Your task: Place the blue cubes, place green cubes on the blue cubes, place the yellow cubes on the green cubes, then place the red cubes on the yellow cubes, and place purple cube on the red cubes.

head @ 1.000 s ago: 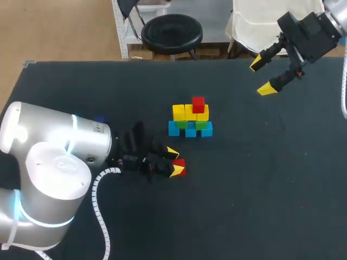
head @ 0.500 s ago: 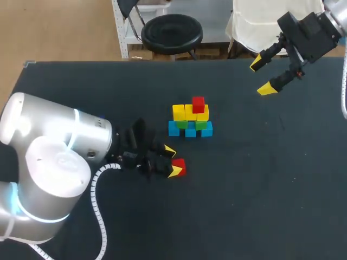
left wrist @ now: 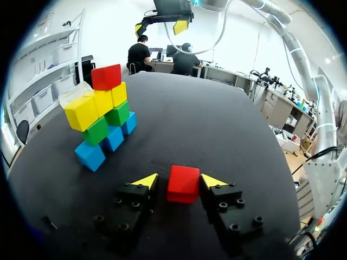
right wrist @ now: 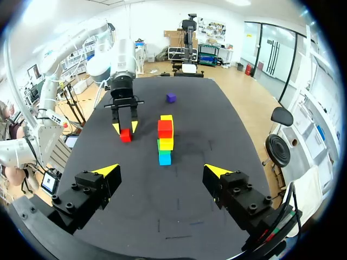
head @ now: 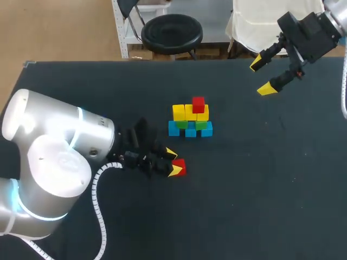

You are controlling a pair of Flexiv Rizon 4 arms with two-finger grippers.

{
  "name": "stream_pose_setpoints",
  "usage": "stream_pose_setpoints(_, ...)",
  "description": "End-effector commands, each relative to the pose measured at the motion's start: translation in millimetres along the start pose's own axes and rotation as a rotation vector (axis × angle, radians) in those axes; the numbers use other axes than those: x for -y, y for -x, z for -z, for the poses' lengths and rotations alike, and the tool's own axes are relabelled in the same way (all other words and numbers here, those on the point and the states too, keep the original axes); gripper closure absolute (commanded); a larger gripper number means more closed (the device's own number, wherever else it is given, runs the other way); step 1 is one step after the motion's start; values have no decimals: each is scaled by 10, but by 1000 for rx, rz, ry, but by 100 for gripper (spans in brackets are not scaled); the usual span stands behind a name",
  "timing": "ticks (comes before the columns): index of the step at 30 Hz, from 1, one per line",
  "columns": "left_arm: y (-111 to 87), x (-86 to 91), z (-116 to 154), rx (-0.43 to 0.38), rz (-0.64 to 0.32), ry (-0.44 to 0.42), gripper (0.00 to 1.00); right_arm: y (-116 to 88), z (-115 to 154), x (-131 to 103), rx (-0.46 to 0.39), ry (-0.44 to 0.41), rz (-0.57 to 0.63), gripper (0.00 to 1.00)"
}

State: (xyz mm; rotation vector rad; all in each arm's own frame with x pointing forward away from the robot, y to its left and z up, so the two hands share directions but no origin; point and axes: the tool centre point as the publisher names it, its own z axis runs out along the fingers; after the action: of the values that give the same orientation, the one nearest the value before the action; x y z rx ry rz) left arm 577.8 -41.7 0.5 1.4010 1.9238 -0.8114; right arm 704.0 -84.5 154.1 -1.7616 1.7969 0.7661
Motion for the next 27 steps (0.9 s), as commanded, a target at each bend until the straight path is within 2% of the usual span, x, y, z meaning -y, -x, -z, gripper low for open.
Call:
stream_pose_setpoints(1,4,-15,-25,-21,3,-1,50,0,-2,-3,0,-1,0,0)
stream_pose_setpoints(6,-7,-22,-18,-18,4,4,48,0,-2,-3,0,-1,0,0)
stream_pose_setpoints(7,-11,-26,-18,-12,7,9,41,0,-2,-3,0,-1,0,0)
stream_pose_setpoints(9,-15,-32,-17,-9,7,12,34,0,-2,-3,0,-1,0,0)
stream_pose_setpoints(14,-24,-35,-15,-3,-2,19,49,0,-2,-3,0,-1,0,0)
stream_pose_setpoints(21,-55,-29,-18,-2,-4,24,52,0,-2,-3,0,-1,0,0)
stream_pose_setpoints(27,-19,-17,14,7,-23,38,69,0,-2,-3,0,-1,0,0)
